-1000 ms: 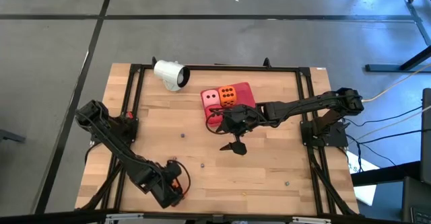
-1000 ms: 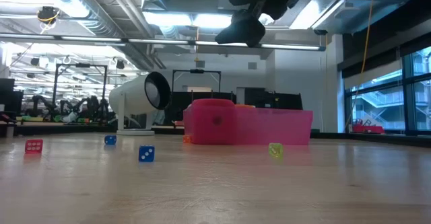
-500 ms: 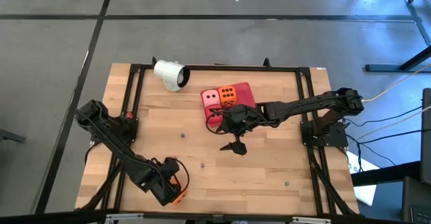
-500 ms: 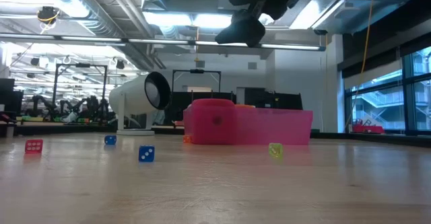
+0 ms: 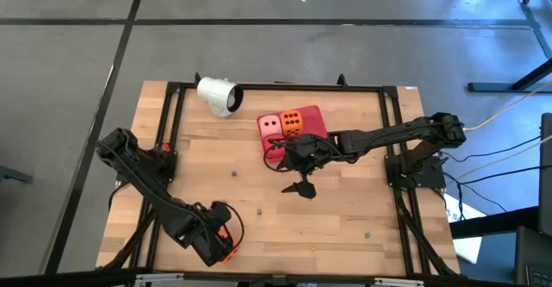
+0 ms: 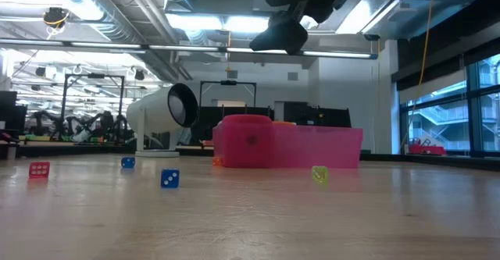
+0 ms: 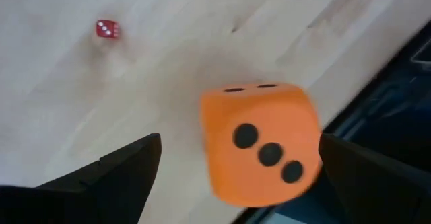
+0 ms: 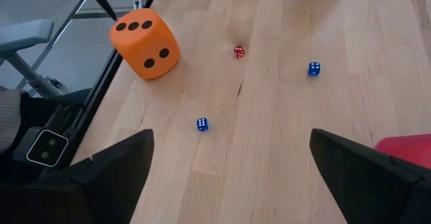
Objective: Pick & Place Dice
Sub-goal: Put the big orange dice into the red bin
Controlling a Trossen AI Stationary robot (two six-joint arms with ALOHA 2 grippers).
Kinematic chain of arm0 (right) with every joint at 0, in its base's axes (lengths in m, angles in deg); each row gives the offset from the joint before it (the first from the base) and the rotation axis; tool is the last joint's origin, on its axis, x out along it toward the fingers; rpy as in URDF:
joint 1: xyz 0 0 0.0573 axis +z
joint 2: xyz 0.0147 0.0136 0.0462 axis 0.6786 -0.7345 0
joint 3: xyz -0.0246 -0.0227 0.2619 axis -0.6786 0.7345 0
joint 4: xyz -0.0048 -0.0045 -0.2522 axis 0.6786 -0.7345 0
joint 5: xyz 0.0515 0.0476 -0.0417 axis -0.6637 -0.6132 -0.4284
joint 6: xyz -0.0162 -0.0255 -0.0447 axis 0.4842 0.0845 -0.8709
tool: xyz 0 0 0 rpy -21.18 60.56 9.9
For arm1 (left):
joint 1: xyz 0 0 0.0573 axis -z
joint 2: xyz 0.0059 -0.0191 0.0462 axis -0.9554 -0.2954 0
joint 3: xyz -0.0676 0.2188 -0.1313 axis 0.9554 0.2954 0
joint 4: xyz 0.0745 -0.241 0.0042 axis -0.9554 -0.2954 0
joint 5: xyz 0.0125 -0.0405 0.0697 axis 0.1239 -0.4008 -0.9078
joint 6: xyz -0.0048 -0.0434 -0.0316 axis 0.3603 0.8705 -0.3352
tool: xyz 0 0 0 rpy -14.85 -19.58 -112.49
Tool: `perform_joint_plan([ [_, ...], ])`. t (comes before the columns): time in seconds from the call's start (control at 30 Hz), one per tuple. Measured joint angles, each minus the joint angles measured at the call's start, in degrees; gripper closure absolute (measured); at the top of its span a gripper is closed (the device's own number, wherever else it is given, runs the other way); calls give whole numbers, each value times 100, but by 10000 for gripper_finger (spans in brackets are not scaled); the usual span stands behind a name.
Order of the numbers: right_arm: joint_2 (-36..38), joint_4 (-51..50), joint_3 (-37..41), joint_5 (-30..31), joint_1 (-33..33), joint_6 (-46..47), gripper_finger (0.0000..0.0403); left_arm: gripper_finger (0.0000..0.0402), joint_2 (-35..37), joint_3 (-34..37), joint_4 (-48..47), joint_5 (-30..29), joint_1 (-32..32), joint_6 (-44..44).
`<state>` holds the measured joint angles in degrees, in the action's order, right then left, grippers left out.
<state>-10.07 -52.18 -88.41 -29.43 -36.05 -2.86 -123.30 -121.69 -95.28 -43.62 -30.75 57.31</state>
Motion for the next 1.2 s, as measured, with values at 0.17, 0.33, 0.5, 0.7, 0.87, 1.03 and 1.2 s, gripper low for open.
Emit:
perform_joint_plan([
  [0.17,0,-2,0,0,-1,0,7,2,-50,-30,-111,32,-23,170],
  [0.33,0,-1,0,0,0,0,7,2,-300,-70,-120,238,-40,83],
  [0.5,0,0,0,-1,-1,0,7,2,-596,-630,-564,392,-59,199],
  [0.7,0,-1,0,-2,0,0,7,2,-1015,-1206,-792,308,-57,17],
  [0.87,0,1,0,0,1,0,7,2,-1295,-1289,-883,536,-55,14],
  [1.03,0,1,0,0,-1,0,7,2,-1335,-1289,-830,665,-57,102],
  [1.2,0,1,0,-1,0,0,7,2,-1327,-1289,-712,640,-57,78],
])
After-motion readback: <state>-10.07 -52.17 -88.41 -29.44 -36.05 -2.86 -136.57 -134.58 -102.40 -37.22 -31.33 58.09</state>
